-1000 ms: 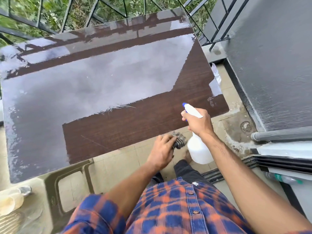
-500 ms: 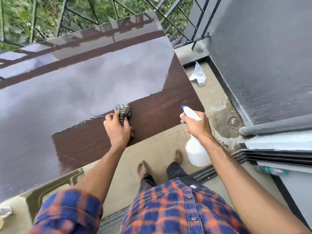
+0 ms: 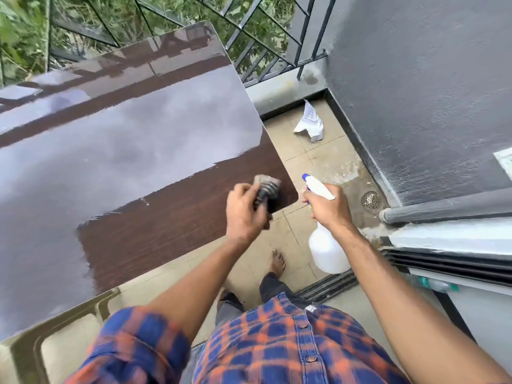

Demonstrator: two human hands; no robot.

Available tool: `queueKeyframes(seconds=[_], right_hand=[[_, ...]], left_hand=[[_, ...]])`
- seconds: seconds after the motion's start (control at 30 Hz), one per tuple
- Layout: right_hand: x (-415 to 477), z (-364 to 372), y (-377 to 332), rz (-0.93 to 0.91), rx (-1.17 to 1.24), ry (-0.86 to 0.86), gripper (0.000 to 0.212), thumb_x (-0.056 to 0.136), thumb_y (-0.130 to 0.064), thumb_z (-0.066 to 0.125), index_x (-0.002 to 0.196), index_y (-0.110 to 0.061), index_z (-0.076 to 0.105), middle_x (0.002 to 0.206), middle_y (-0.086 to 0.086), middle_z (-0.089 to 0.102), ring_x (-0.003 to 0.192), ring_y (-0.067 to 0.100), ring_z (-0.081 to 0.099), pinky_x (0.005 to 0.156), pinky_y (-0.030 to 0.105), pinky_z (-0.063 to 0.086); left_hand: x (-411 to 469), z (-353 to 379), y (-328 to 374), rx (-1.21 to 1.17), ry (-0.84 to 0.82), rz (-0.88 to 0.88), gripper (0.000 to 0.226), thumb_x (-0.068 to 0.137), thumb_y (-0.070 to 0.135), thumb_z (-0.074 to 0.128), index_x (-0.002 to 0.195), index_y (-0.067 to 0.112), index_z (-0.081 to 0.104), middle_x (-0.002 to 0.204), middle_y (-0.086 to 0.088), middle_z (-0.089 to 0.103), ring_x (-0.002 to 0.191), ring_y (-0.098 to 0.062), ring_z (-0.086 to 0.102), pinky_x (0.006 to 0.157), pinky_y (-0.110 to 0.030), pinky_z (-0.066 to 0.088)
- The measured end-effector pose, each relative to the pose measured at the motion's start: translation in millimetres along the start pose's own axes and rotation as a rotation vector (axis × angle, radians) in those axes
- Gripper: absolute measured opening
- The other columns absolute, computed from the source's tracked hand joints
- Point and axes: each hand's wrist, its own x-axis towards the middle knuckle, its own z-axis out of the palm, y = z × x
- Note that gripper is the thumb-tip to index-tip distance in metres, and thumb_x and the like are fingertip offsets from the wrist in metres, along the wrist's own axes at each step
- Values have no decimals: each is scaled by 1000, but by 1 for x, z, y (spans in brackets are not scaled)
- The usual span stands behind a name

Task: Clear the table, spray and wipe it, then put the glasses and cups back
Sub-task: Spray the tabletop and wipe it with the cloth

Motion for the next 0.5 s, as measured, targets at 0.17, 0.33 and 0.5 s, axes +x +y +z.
queueKeyframes(seconds=[0.17,0.33,0.5], right_hand=[[26,-11,1,1,17,-15,36,67,-39,64,85,-9,73,76,15,72,66,24,58,75,57,64],[37,-16,8,8,28,-39,38,66,-40,64,86,-9,73,74,13,71,63,24,56,71,50,64],[42,-20,13,15,26,-65,22,70,-38,67,76,-17,73,55,-5,59,58,27,58,64,42,58]], left_hand=[[52,-24,-42,64,196,-244,32,87,21,63,116,7,70,102,-12,59,94,-27,56,88,-31,43],[42,13,-23,209,-1,-28,36,78,6,68,114,6,69,109,-17,61,92,-37,55,84,-37,40],[-1,63,31,155,-279,229,40,82,7,63,122,3,66,113,-13,61,86,-35,56,80,-39,40]])
